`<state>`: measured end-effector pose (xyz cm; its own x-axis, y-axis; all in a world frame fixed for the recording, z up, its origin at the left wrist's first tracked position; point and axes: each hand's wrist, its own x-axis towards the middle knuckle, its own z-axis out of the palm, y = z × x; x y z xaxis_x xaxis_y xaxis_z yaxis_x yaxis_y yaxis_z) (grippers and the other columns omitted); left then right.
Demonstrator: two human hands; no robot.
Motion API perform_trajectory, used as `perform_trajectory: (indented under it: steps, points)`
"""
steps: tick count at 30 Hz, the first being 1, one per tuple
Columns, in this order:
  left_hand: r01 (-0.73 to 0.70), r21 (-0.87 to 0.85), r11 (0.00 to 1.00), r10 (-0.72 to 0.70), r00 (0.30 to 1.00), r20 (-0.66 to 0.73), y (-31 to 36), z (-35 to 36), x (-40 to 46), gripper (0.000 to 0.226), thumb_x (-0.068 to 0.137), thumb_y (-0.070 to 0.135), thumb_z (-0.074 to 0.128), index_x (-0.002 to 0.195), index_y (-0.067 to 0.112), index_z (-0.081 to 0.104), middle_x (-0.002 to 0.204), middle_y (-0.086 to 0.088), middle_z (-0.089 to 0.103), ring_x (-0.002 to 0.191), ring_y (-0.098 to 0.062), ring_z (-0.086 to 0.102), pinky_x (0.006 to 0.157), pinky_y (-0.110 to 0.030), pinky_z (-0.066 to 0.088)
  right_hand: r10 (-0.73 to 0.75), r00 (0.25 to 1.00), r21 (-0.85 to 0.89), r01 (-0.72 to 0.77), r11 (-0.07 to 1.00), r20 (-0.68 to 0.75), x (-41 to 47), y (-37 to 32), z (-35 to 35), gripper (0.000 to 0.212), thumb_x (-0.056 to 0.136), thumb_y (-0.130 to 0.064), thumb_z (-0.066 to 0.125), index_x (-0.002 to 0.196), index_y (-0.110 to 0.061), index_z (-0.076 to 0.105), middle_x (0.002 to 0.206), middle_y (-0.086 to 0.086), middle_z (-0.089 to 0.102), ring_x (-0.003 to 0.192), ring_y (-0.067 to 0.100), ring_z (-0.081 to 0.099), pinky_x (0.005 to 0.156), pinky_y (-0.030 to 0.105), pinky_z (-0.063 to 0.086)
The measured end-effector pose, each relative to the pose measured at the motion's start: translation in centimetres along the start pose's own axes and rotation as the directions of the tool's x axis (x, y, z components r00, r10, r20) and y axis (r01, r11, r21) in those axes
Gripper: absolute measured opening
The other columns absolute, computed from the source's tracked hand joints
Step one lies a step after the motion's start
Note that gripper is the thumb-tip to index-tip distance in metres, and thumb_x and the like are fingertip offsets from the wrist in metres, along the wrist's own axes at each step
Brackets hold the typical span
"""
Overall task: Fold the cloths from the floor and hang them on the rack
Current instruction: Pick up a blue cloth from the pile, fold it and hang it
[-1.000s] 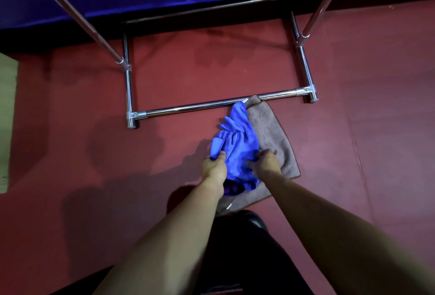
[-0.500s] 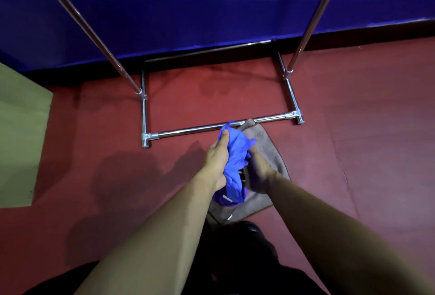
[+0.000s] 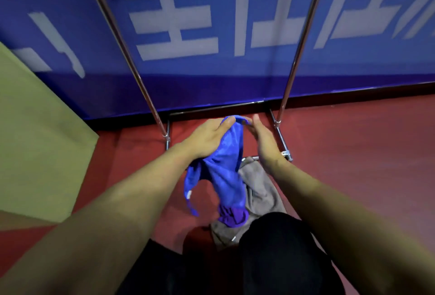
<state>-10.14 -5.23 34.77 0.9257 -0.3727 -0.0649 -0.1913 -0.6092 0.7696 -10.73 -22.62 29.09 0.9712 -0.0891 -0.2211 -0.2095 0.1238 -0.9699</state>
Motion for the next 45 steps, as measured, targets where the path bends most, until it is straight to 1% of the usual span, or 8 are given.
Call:
perform_trajectory:
  steps: [8, 16, 26, 30, 34, 37, 40, 45]
  points:
    - [-0.033, 0.111, 0.993, 0.057, 0.974, -0.219, 3.7, -5.7, -6.0, 0.061, 0.099, 0.061, 0.041, 0.072, 0.007, 0.047, 0.065, 0.002, 0.039, 0.062, -0.014, 0.033, 0.061, -0.041, 0.039, -0.066, 0.869, -0.206, 0.189, 0.960, 0.490, -7.3, -8.2, 3.3, 0.018, 0.091, -0.028, 0.071, 0.082, -0.013, 0.070, 0.080, -0.010, 0.073, 0.076, 0.003, 0.065, 0.073, 0.021, 0.052]
    - [-0.024, 0.137, 0.990, 0.060, 0.962, -0.267, 6.9, -9.2, -10.6, 0.062, 0.093, 0.068, 0.044, 0.069, 0.011, 0.039, 0.061, 0.002, 0.038, 0.059, -0.015, 0.034, 0.059, -0.042, 0.037, 0.208, 0.736, -0.361, 0.053, 0.931, 0.645, -12.0, -11.3, 3.2, 0.032, 0.083, -0.024, 0.079, 0.106, -0.003, 0.074, 0.108, 0.015, 0.075, 0.103, 0.032, 0.071, 0.096, 0.041, 0.054]
    - [0.079, -0.220, 0.972, -0.174, 0.872, -0.457, 5.4, -7.6, -12.8, 0.041, 0.102, 0.046, 0.049, 0.073, 0.019, 0.055, 0.068, 0.004, 0.054, 0.068, -0.015, 0.048, 0.069, -0.038, 0.040, -0.085, 0.699, 0.187, -0.070, 0.980, 0.710, -14.1, -14.8, 3.6, 0.073, 0.093, 0.001, 0.060, 0.148, -0.040, 0.036, 0.134, 0.024, 0.060, 0.116, 0.041, 0.061, 0.100, 0.047, 0.051]
    - [0.119, -0.786, 0.607, -0.520, 0.806, -0.281, 6.0, -3.4, -14.6, 0.050, 0.094, 0.067, 0.045, 0.102, 0.026, 0.073, 0.106, -0.003, 0.077, 0.104, -0.028, 0.070, 0.086, -0.040, 0.053, -0.143, 0.718, 0.212, -0.007, 0.977, 0.682, -14.4, -16.2, 4.5, 0.066, 0.094, -0.003, 0.062, 0.141, -0.046, 0.045, 0.104, 0.026, 0.059, 0.083, 0.031, 0.062, 0.079, 0.039, 0.056]
    - [0.074, -0.995, 0.060, -0.477, 0.878, 0.037, 6.5, 0.7, -17.2, 0.064, 0.090, 0.066, 0.055, 0.115, 0.012, 0.076, 0.120, -0.015, 0.073, 0.111, -0.031, 0.068, 0.104, -0.045, 0.049, -0.199, 0.780, 0.329, -0.010, 0.944, 0.593, -15.2, -17.8, 6.2, 0.027, 0.095, -0.005, 0.059, 0.114, -0.024, 0.066, 0.090, 0.017, 0.062, 0.075, 0.026, 0.062, 0.070, 0.032, 0.055]
    - [0.090, -0.994, -0.062, -0.481, 0.870, 0.109, 4.7, 2.6, -17.6, 0.074, 0.084, 0.076, 0.051, 0.102, 0.011, 0.082, 0.123, -0.017, 0.071, 0.108, -0.032, 0.068, 0.107, -0.044, 0.048, -0.240, 0.831, 0.433, -0.001, 0.902, 0.502, -15.2, -19.3, 7.2, 0.032, 0.099, -0.005, 0.050, 0.089, -0.021, 0.076, 0.094, 0.008, 0.073, 0.081, 0.021, 0.069, 0.079, 0.032, 0.057]
    - [0.120, -0.988, -0.099, -0.449, 0.881, 0.152, 4.0, 3.5, -16.9, 0.077, 0.087, 0.078, 0.044, 0.101, 0.012, 0.082, 0.117, -0.018, 0.073, 0.106, -0.034, 0.072, 0.099, -0.045, 0.053, -0.237, 0.819, 0.476, -0.049, 0.878, 0.522, -14.7, -20.4, 6.8, 0.033, 0.099, -0.009, 0.048, 0.120, -0.022, 0.071, 0.126, 0.012, 0.068, 0.107, 0.025, 0.066, 0.101, 0.040, 0.050]
    - [0.077, -0.979, -0.187, -0.299, 0.945, 0.132, 3.0, 2.1, -15.8, 0.050, 0.089, 0.046, 0.066, 0.122, 0.009, 0.071, 0.125, -0.019, 0.069, 0.121, -0.038, 0.062, 0.117, -0.053, 0.035, -0.121, 0.831, 0.324, -0.075, 0.943, 0.543, -13.0, -19.2, 4.0, 0.073, 0.089, 0.004, 0.059, 0.151, -0.029, 0.038, 0.141, 0.010, 0.057, 0.105, 0.026, 0.068, 0.087, 0.036, 0.058]
